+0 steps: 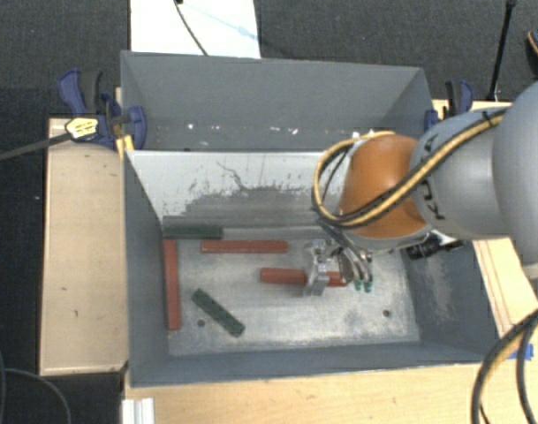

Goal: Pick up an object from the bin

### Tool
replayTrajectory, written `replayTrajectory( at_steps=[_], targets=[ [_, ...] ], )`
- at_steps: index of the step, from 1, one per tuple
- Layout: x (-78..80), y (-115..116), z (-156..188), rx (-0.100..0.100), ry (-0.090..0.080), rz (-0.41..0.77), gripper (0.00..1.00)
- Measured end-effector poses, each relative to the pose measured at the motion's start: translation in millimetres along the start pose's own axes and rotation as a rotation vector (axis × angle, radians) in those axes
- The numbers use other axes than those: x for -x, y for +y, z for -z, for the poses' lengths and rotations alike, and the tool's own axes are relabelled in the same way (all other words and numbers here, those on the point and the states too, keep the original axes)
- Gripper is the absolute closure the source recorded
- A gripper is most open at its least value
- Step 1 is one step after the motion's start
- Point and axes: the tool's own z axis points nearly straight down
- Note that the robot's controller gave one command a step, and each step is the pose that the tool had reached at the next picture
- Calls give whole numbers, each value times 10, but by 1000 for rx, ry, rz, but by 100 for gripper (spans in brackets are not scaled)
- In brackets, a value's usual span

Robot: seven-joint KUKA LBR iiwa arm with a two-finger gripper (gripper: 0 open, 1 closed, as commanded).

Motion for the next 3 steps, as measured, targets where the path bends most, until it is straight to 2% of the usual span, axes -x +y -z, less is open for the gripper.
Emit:
replayTrajectory(
  at_steps=[1, 2, 3],
  targets=[
    [-4, -5, 1252, -1, -5, 43, 100],
    [147, -399, 692, -2, 7, 148, 100],
    [58, -426, 1564, -2, -5, 182, 100]
  ],
)
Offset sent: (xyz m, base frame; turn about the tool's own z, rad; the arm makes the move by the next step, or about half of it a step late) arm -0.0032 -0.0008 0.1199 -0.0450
